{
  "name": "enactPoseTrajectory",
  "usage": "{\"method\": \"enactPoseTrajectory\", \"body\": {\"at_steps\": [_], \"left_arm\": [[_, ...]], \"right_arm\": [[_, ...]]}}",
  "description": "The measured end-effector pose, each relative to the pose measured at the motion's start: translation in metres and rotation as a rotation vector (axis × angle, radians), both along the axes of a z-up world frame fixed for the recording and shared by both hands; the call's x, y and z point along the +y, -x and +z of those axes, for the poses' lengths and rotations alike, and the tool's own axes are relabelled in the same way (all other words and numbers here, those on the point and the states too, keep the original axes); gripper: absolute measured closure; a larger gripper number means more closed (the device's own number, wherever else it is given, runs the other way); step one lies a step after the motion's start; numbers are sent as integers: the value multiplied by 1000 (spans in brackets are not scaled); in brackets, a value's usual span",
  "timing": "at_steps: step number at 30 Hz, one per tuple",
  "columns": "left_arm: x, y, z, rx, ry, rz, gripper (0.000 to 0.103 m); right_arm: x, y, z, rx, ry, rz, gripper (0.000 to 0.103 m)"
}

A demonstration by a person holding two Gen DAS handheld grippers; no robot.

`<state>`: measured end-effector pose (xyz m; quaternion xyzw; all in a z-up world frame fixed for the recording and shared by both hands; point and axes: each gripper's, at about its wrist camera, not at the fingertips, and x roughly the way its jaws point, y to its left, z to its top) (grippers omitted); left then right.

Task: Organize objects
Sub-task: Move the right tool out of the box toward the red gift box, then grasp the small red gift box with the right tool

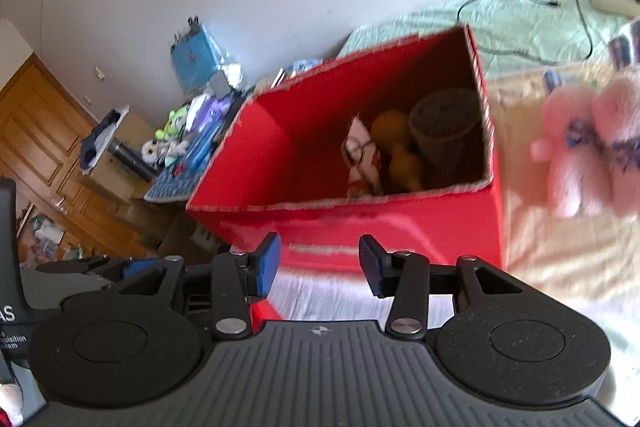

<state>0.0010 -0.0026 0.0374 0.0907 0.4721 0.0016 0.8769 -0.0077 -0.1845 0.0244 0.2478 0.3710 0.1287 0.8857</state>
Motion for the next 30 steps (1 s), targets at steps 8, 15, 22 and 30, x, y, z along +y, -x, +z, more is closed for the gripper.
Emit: {"method": "enactPoseTrajectory", "body": {"at_steps": [8,15,22,30], "left_arm": [[19,6,-10,11,-52,49,14],[67,14,-25,51,-29,92,14],[125,20,-43,107,95,132,14],[149,14,-71,164,180,141,10]], "right_arm": [[12,-2,-16,110,-92,42,56],[23,-9,-29,195,-148,72,55],[44,-17,-47,313,-199,126,56],[60,-25,-60,402,-225,164,56]]}}
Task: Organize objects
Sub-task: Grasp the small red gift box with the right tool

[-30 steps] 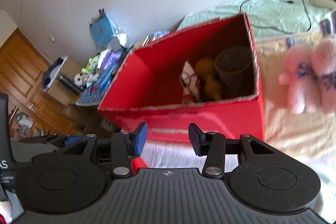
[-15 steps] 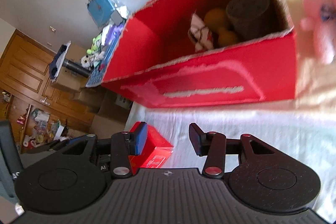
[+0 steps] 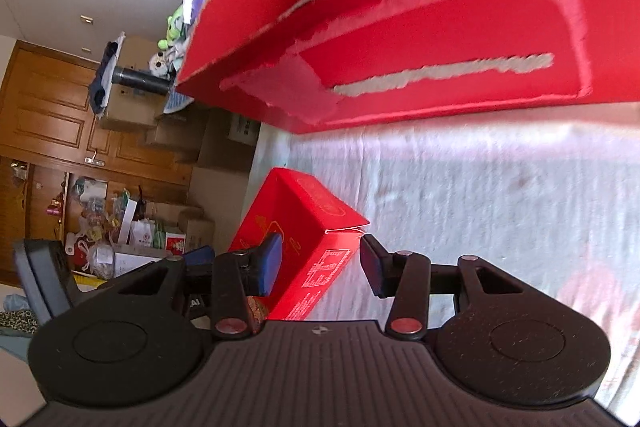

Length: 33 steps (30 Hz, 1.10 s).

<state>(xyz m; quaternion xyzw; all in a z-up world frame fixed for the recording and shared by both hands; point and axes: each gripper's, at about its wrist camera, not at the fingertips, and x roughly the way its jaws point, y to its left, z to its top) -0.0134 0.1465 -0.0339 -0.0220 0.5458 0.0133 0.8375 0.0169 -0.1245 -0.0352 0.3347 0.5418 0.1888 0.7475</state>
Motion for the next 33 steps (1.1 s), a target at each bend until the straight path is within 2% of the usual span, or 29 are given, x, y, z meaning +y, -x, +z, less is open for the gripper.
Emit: {"method": "enactPoseTrajectory", "body": {"at_steps": [12,22,33], "left_arm": [[-18,-6,0,-20,-8,-91,10],[-23,-7,-1,-20,-2,-98,10],[-16,-3,-2,-10,41,-81,11]], "right_arm": [[9,-11,-7,46,-12,20,56],[15,-12,-11,59,-9,48,59],[17,-13,-14,73,-20,58,64]]}}
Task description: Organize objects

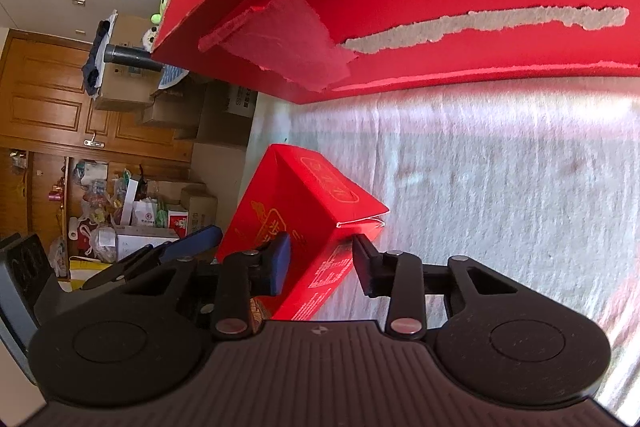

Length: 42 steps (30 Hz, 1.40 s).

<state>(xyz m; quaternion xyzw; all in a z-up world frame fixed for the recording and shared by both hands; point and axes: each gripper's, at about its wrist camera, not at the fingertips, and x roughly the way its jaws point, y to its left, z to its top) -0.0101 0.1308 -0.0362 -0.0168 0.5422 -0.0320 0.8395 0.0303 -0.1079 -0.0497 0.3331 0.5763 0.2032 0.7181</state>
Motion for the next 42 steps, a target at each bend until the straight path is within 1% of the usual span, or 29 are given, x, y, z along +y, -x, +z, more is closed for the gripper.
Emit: {"method": "enactPoseTrajectory", "body": {"at_steps": [2,4,6,11,14,18,24,27,36,42], "left_arm": [[3,1,-1,6,18,-1,11],[6,2,-3,21,59,-4,11],[6,5,-5,24,78,-1,10],[-4,7,-11,47,132,-20,9],[-21,8,-18,66,115,-56,9],[-41,8,-22,71,89,-93,8],[-61,0,-23,73,115,-127,8],[-73,-3,-23,72,115,-156,8],[-112,-16,-23,74,80,-232,8],[-132,-20,-24,76,52,-264,8]], "right_arm": [[0,0,0,-1,1,-1,65],[0,0,-1,2,0,-7,65],[-1,-1,-2,6,-7,-9,65],[-2,-2,-2,-1,-10,-12,65],[-6,-3,-1,-16,-7,-28,65],[-12,-5,-1,-26,7,-54,65],[-31,-4,0,-48,24,-118,64],[-41,-1,0,-55,37,-155,64],[-66,7,0,-87,91,-221,64],[-78,10,0,-94,102,-246,62]]}}
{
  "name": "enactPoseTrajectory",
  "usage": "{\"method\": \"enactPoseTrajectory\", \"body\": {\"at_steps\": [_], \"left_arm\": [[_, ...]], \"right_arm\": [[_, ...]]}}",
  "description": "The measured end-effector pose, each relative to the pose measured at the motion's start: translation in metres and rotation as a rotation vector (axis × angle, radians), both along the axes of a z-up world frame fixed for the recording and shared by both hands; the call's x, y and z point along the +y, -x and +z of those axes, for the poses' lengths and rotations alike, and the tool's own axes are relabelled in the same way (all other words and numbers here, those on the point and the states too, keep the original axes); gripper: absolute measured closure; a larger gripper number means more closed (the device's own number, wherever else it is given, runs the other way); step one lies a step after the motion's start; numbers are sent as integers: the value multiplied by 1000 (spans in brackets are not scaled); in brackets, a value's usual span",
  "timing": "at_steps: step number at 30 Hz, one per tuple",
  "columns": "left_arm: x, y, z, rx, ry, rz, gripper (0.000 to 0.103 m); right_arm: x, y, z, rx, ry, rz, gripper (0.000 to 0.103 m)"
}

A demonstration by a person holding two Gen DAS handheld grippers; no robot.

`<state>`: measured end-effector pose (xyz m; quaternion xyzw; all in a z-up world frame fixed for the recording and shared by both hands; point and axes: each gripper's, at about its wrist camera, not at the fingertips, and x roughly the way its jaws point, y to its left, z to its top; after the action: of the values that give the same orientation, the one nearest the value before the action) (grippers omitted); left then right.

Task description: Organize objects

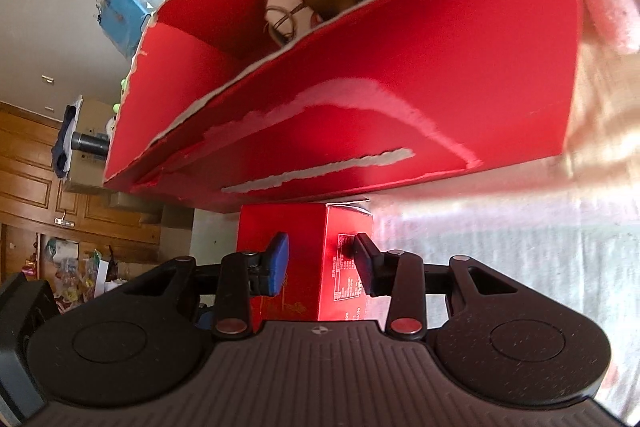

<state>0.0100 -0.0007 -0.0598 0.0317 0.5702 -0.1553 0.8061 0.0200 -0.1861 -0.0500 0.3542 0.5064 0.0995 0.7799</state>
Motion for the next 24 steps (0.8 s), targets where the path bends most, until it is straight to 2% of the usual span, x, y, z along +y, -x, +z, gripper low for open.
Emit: {"method": "enactPoseTrajectory", "body": {"at_steps": [3,10,24], "left_arm": [[-7,-2,-1,4,-10,-7,8],[-20,-5,-5,10,-56,-18,9],[-22,3,-1,21,-68,-25,10]], "right_arm": [[-4,1,-2,2,-4,7,58],[-4,-1,-2,4,2,36,56],[-6,-8,-4,14,9,59,53]]}}
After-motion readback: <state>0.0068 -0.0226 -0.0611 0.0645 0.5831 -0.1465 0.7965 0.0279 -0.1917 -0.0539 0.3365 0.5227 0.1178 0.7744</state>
